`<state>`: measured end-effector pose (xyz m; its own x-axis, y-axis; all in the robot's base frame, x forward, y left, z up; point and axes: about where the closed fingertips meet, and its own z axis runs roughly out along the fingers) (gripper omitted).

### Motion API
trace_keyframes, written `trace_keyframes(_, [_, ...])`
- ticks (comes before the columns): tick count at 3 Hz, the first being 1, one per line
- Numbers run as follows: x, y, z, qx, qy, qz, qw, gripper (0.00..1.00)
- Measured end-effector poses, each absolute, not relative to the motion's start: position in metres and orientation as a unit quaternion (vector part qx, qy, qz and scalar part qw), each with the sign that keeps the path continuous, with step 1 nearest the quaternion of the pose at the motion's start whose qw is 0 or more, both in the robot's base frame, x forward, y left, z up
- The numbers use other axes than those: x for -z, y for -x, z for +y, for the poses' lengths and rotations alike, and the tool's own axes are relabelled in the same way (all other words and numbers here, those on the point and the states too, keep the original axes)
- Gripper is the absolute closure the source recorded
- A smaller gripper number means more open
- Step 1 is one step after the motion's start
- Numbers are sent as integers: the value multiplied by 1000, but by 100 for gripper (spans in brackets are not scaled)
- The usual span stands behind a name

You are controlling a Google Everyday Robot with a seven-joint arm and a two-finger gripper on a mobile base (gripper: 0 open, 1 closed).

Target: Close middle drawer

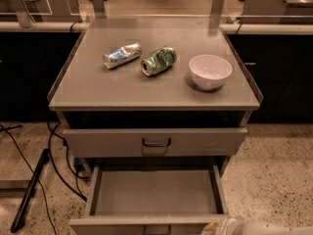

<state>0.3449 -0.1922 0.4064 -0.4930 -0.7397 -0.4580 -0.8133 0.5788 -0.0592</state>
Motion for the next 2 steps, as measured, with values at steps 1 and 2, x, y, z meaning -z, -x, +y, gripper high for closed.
trace_keyframes(1, [-400, -357, -184, -90, 464, 840, 266, 100])
trace_keyframes(2, [-401, -375, -169, -87, 494, 801, 327, 100])
